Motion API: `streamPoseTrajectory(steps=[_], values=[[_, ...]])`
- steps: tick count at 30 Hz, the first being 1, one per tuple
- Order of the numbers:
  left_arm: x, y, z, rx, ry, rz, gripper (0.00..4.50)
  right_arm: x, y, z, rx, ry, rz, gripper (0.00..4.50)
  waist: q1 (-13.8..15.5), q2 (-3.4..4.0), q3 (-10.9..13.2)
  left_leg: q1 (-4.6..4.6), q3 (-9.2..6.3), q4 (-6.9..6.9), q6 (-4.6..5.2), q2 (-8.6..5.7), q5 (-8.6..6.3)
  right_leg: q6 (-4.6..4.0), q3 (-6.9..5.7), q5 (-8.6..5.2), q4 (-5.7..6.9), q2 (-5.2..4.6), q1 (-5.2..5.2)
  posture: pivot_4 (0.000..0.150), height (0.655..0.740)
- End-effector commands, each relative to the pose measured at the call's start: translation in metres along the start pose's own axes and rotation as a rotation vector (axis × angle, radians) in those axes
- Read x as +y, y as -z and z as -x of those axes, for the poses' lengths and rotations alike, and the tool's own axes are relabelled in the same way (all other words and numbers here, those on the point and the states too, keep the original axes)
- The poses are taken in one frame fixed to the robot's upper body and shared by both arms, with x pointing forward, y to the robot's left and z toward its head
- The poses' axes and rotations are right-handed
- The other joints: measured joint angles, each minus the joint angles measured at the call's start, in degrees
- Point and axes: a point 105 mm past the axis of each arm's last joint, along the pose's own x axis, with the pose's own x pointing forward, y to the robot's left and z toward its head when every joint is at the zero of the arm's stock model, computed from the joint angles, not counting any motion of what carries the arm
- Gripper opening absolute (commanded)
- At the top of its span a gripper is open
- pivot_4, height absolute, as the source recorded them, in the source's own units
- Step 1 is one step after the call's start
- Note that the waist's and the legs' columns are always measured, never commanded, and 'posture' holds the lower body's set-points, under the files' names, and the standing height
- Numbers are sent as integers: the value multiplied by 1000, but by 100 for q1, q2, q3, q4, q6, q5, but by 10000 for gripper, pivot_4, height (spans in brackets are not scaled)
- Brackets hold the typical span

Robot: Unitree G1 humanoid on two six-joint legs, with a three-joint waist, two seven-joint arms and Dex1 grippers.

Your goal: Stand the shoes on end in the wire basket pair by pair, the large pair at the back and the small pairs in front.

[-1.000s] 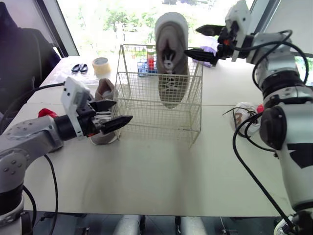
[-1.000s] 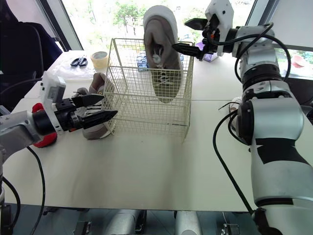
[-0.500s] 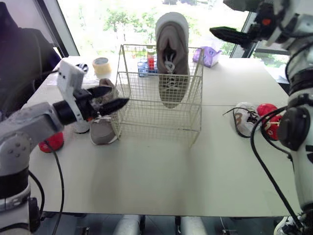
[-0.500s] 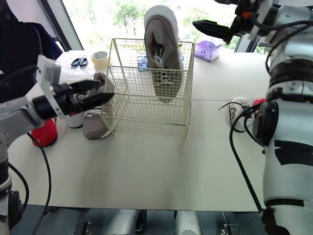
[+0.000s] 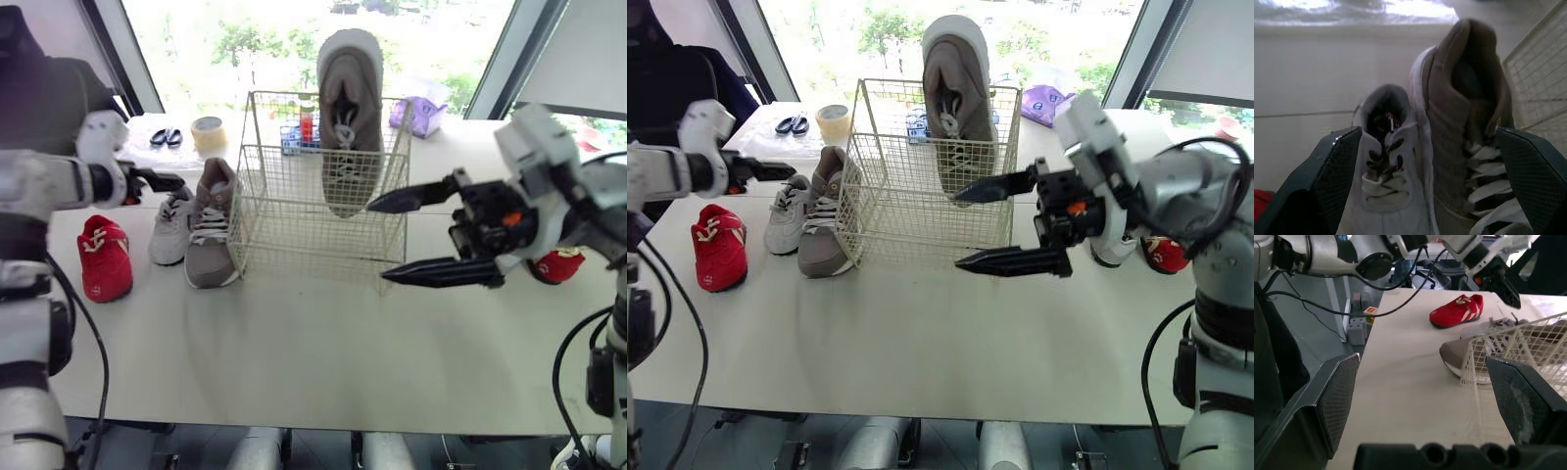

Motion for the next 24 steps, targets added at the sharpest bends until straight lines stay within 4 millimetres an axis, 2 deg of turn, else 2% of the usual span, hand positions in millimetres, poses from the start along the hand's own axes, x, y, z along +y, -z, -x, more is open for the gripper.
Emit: streamPoseTrajectory(steps=[1, 3, 7, 14, 16, 20, 23, 24], values=[[2, -20, -2, -18, -8, -93, 45000, 4, -2, -3, -20, 48, 41, 44460, 35, -6, 2, -6, -1, 4, -1, 0, 0, 0, -1, 1, 2, 0, -2, 1500, 6595], [1, -20, -7, -4, -9, -92, 45000, 6, -2, -5, -29, 70, 40, 44460, 50, -7, 2, -14, 0, 7, 0, -1, -1, 3, -1, 2, -2, -5, -4, 1500, 6595], [-14, -23, -18, 14, 42, -105, 45000, 7, -1, -5, -59, 122, 20, 44460, 62, -8, 2, -15, 2, 7, 10, -1, -6, 5, 2, 2, -12, -12, 0, 1500, 6595], [-25, -16, -24, 60, 98, -91, 45000, 11, 4, -9, -67, 181, 7, 44460, 42, -9, 1, -14, 2, 8, 14, 1, -9, 8, 1, 3, -9, -10, 0, 1500, 6595], [-28, -6, -30, 104, 111, -68, 45000, 10, 5, -9, -80, 202, 5, 44460, 49, -9, 1, -14, 2, 8, 15, 0, -9, 8, 1, 3, -9, -10, 1, 1500, 6595], [-47, 15, -46, 173, 196, -26, 45000, 5, 4, -9, -102, 233, 7, 44460, 70, -10, 1, -10, 3, 12, 16, -1, -9, 10, -4, 4, -8, -8, 7, 1500, 6595], [-55, 23, -60, 171, 197, -35, 37124, 0, 4, -10, -113, 253, 8, 45000, 82, -9, -3, -5, 3, 18, 19, -5, -11, 14, -6, 6, -8, -4, 17, 1500, 6595], [-57, 24, -63, 170, 192, -33, 32160, -1, 4, -10, -115, 258, 7, 45000, 94, -10, -4, -4, 3, 19, 19, -6, -11, 15, -6, 6, -8, -6, 19, 1500, 6595]])
